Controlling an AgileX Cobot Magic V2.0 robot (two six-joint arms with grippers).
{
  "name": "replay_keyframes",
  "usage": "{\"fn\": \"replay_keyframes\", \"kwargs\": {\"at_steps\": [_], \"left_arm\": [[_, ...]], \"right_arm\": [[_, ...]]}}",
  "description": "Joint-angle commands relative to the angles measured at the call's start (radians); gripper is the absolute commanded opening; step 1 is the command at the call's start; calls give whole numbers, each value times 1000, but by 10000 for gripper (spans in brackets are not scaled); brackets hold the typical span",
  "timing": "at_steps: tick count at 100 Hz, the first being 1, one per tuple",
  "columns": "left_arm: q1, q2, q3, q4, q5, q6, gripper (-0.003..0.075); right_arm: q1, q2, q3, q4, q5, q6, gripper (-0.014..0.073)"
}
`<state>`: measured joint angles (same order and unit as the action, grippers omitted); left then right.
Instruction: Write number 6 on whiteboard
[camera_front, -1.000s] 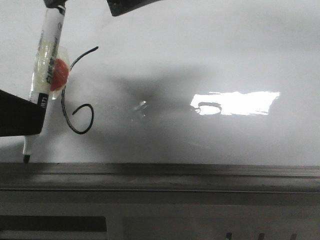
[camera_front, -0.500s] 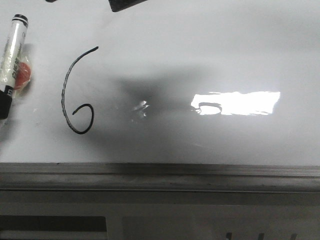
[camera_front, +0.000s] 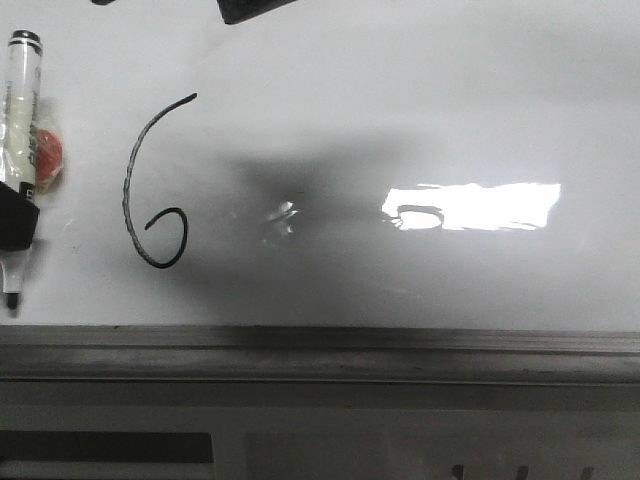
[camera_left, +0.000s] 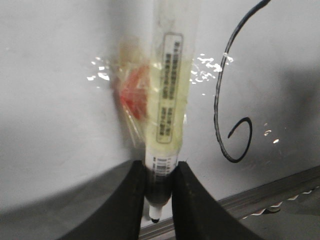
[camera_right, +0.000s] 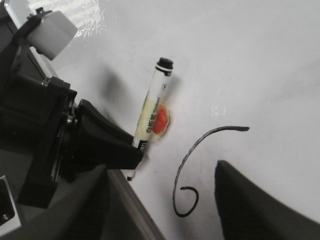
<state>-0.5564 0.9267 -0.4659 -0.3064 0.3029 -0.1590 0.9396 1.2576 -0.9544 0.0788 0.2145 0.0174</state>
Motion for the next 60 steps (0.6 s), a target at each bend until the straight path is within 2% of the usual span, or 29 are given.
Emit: {"fn": "replay_keyframes", "kwargs": {"at_steps": [1,13,47,60], "left_arm": [[4,-1,-31,-14,-59,-8,187],[4,-9,-31,-12,-55,-8,265],[4,-93,-31,18,-46,-8,269],[4,-150,-31,23,-36,-8,344]], "right_arm": [[-4,-32,-33,8,-68,-8,403],[-4,-32,-33,8,-68,-8,403],[-4,-33,-33,8,-68,-8,403],[-4,-45,-33,8,-61,-8,379]]}}
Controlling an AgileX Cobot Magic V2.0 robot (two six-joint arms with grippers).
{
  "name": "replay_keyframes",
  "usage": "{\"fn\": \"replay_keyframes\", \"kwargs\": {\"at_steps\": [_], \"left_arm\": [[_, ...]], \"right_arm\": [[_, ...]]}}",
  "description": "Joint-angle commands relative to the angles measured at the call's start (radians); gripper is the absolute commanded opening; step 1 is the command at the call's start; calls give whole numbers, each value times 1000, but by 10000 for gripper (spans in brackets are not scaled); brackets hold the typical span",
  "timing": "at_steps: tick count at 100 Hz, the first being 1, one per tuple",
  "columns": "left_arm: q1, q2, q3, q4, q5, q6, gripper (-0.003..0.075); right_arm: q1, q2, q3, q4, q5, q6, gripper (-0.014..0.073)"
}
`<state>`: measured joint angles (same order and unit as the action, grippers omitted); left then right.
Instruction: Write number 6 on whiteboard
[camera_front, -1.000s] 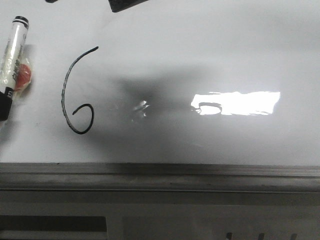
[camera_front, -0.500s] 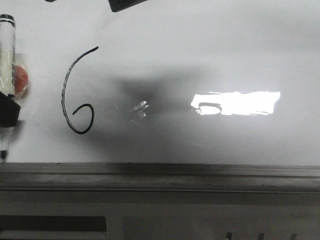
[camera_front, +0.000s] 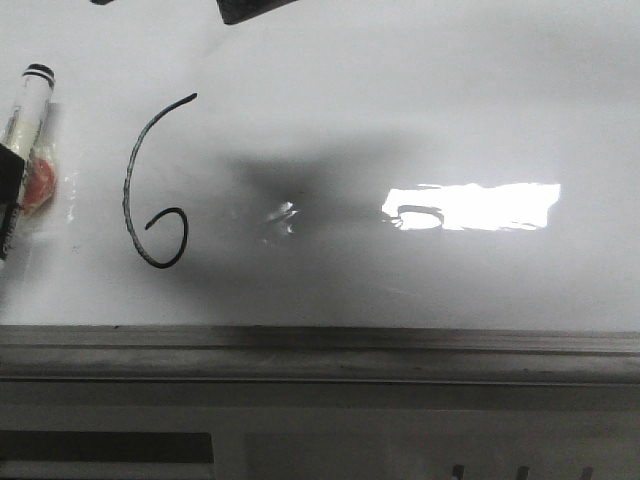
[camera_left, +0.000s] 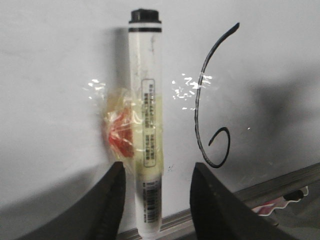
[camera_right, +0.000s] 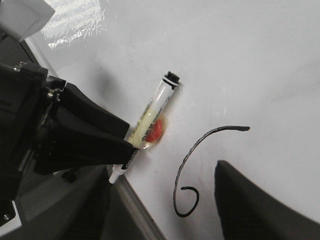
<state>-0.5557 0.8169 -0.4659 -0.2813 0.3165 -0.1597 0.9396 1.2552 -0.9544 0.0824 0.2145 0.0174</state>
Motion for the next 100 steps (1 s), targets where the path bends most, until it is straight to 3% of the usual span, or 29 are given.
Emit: {"fn": "replay_keyframes", "kwargs": {"at_steps": [1,8,24,34,50,76,100], "left_arm": [[3,-44,-31,-2,-45,-7,350],[3,-91,-31,3,-27,-7,382],[3,-216,-31,7,9,-7,358],[3,-301,-31,7,16,-7,268],[3,-455,-31,9,16,24,-20],[3,-673,3,52,13,148,-20],[3,-837,91,59,13,227,-20]], "right_arm": [[-4,-47,-33,4,-61,-8,372],[-4,-69,-31,-12,-61,-8,273],[-4,-137,-16,-42,-55,-8,-74],[-4,-184,19,-42,-57,-8,-65],[-4,-293,138,-82,-124,-8,-64],[-4,-510,424,-146,-426,-8,-64],[-4,-691,614,-142,-470,-8,-64]]}}
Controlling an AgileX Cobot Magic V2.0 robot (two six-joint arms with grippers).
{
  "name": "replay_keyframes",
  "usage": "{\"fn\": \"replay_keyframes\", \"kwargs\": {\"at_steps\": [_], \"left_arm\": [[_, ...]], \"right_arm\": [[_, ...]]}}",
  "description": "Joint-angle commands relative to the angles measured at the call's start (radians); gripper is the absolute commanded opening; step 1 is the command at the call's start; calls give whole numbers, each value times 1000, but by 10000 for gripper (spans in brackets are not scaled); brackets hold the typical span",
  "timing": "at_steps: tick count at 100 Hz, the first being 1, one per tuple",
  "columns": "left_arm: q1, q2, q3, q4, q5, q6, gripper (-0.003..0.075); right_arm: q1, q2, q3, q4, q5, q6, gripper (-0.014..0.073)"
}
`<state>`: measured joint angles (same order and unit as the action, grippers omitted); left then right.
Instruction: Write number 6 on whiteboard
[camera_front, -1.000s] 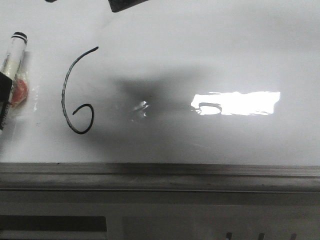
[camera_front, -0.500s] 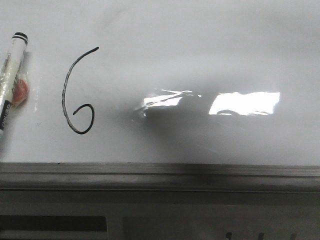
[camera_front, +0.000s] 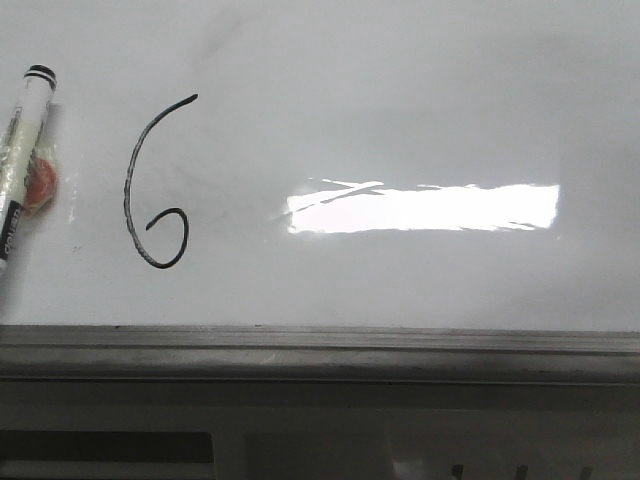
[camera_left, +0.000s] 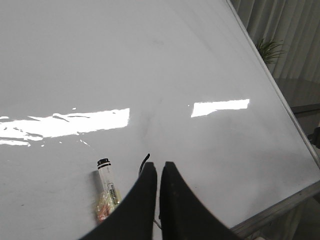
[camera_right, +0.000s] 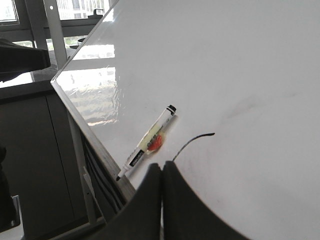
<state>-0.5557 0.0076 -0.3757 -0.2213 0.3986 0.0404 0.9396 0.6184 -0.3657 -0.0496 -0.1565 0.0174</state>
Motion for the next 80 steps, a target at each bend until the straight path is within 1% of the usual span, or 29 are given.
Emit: {"fn": "replay_keyframes", "kwargs": {"at_steps": [1,20,35,80], "left_arm": [[3,-35,5,-1,-69,27,-20],[3,-37,22,-28,-54,32,-20],[3,-37,22,-71,-54,32,-20],[3,-37,22,-71,-54,32,-20]], "right_arm": [[-4,-59,34,-10,-98,-8,-64],[-4,-176,123,-10,-103,-24,-64],[-4,-240,131,-10,-110,-24,-64],[-4,-250,131,-10,-122,-24,-64]]}}
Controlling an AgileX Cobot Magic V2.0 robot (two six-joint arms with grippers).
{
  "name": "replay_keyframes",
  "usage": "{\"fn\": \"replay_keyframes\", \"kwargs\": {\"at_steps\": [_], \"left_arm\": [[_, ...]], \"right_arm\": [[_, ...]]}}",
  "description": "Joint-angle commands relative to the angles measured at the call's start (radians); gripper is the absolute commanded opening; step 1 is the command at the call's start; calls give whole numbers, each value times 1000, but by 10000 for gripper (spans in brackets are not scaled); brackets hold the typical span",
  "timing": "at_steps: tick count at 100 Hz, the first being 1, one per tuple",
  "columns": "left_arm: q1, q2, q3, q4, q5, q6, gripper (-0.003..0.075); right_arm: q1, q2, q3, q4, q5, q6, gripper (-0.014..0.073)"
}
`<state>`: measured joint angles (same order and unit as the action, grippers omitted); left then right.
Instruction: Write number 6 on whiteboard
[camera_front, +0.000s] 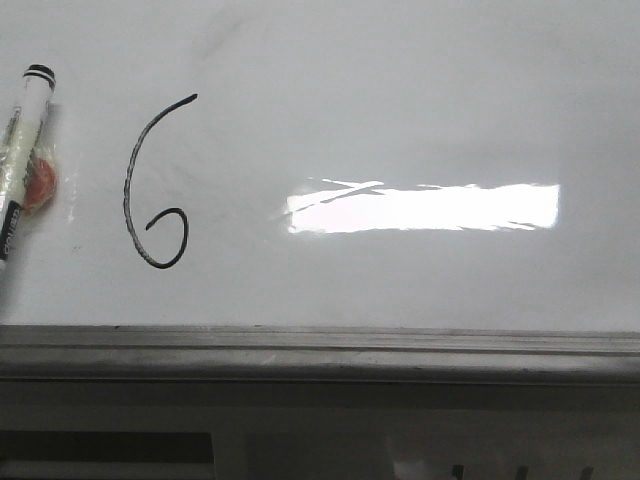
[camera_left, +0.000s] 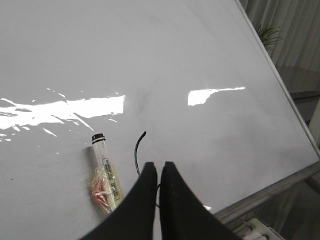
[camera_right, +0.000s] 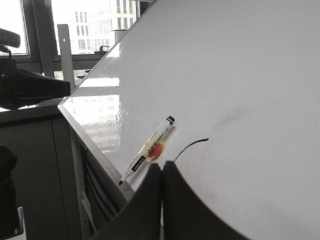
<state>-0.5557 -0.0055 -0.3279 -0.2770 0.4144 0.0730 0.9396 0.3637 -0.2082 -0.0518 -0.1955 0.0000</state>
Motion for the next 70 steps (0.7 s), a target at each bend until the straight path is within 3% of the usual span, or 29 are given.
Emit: {"fn": "replay_keyframes", "kwargs": {"at_steps": [1,31,41,54,70], "left_arm": [[3,-24,-26,-15,-70,-1,-20],[3,-24,-24,-14,-73,-1,-20],[18,-24,-22,76,-75,-1,-20],[112,-24,4,218,-90,-3,-20],[294,-24,93,225,-92,-67,-20]], "right_arm": [[-4,4,-27,-8,-83,-7,-64],[-4,4,-27,-8,-83,-7,-64],[-4,4,-27,-8,-83,-7,-64],[-4,4,-27,-8,-83,-7,-64],[-4,4,-27,-8,-83,-7,-64]]}}
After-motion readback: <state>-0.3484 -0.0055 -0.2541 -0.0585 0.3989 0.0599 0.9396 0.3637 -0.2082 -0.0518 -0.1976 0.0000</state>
